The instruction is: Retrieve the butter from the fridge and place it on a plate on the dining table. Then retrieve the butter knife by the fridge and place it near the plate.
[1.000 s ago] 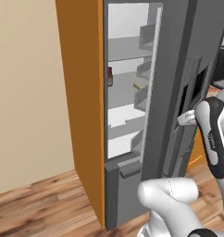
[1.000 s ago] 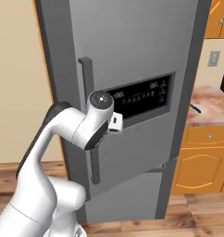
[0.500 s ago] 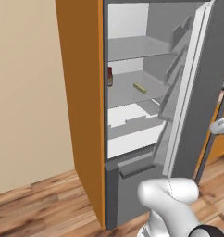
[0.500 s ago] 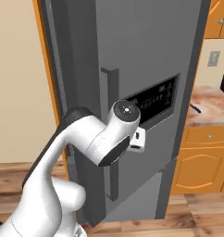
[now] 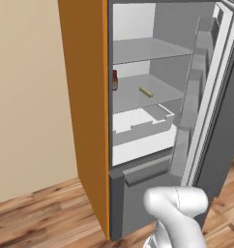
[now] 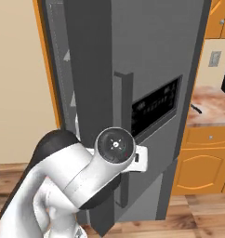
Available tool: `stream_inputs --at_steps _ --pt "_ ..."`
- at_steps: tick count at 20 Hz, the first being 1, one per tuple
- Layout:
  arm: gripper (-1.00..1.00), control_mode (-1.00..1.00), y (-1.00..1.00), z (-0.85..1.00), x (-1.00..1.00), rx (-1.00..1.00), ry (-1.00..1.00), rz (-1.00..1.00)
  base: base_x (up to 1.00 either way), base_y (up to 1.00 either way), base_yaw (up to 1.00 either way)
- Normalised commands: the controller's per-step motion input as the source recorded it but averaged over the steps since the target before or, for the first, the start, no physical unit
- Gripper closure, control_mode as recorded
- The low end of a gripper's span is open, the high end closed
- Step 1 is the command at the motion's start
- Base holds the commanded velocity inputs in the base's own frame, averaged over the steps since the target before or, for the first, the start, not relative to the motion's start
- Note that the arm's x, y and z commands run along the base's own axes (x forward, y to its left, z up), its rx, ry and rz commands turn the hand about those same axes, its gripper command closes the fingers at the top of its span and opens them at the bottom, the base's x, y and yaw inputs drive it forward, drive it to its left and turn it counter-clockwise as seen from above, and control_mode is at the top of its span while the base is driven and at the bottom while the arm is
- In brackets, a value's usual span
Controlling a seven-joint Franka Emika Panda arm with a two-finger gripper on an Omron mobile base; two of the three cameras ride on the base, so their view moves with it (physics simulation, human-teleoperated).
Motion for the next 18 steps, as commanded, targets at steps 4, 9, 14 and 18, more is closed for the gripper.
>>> stream_inputs --at_steps 4,9,14,18 --pt "-1.00 -1.00 0.83 0.45 -0.32 -0.68 -0.01 0.00 0.00 0.00 0.00" --pt "-1.00 -1.00 0.96 0.33 -0.01 -0.57 0.15 -0.07 0.00 0.00 0.00" --pt "-1.00 -1.00 0.71 0.04 0.65 -0.40 0.15 -0.06 0.00 0.00 0.00" --pt "-1.00 -1.00 0.35 0.03 0.74 -0.54 0.15 -0.05 0.00 0.00 0.00"
